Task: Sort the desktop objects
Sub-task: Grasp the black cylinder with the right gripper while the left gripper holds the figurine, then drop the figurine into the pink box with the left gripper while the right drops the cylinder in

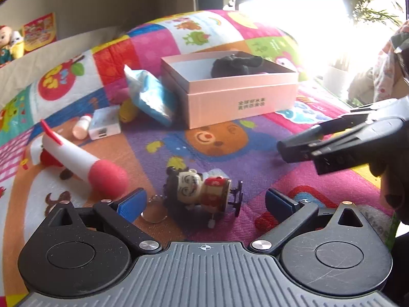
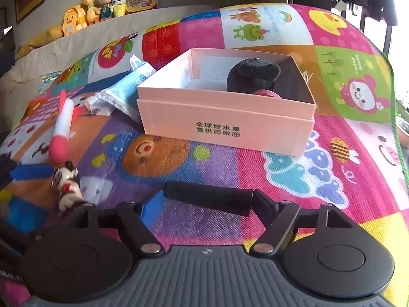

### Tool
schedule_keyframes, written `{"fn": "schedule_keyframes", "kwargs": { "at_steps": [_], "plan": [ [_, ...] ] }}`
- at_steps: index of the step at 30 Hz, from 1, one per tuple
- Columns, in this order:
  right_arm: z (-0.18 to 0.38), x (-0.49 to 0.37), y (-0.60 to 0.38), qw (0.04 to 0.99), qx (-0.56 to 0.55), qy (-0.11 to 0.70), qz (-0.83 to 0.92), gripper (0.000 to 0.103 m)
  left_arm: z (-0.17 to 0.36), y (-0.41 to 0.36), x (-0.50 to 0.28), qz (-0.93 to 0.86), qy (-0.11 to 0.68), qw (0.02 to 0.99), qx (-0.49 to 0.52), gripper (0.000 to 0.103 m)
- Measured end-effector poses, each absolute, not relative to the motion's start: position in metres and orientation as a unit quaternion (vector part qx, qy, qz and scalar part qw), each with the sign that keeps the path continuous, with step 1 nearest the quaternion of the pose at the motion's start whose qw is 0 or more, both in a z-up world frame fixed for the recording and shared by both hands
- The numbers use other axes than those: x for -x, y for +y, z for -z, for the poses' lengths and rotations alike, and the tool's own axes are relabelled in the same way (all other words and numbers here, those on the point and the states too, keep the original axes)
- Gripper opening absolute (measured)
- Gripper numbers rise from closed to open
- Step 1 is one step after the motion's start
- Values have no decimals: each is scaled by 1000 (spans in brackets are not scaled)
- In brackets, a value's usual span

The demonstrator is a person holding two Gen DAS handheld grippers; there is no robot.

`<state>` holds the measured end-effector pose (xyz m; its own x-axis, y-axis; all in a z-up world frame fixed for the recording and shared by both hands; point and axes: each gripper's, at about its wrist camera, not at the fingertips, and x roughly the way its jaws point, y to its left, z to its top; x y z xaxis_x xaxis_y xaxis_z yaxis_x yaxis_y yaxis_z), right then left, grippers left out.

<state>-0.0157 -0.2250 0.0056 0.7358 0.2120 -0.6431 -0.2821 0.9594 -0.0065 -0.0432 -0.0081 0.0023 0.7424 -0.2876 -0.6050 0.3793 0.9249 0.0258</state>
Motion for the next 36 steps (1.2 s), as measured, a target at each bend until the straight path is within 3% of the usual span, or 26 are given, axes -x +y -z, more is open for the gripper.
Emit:
{"fn": "schedule_keyframes", "kwargs": {
  "at_steps": [6, 8, 10, 17, 24, 33, 35, 36],
  "plan": [
    [-3, 32, -241, 939, 44, 319, -119, 76, -3, -11, 34, 173, 315, 930, -82, 98],
    [-3, 32, -242, 939, 41, 320, -117, 76, -2, -13, 35, 168, 314, 930, -91, 78],
    [-3, 32, -242, 939, 43, 319, -120, 76, -2, -14, 37, 166, 310, 931, -96, 71],
    [-9, 44, -248, 935, 57, 319, -142, 76, -12, -19, 62, 147, 287, 936, -139, 71],
    [-43, 74, -264, 943, 83, 277, -164, 76, -62, -29, 82, 168, 224, 947, -155, 71],
    [-141, 35, -273, 971, 61, 161, -163, 76, -108, -64, 2, 160, 149, 960, -174, 71],
    [-163, -3, -267, 971, 45, 164, -166, 76, -111, -72, -29, 156, 129, 965, -164, 74],
    [-172, -27, -261, 970, 37, 171, -167, 76, -110, -73, -48, 152, 120, 970, -147, 89]
  ]
}}
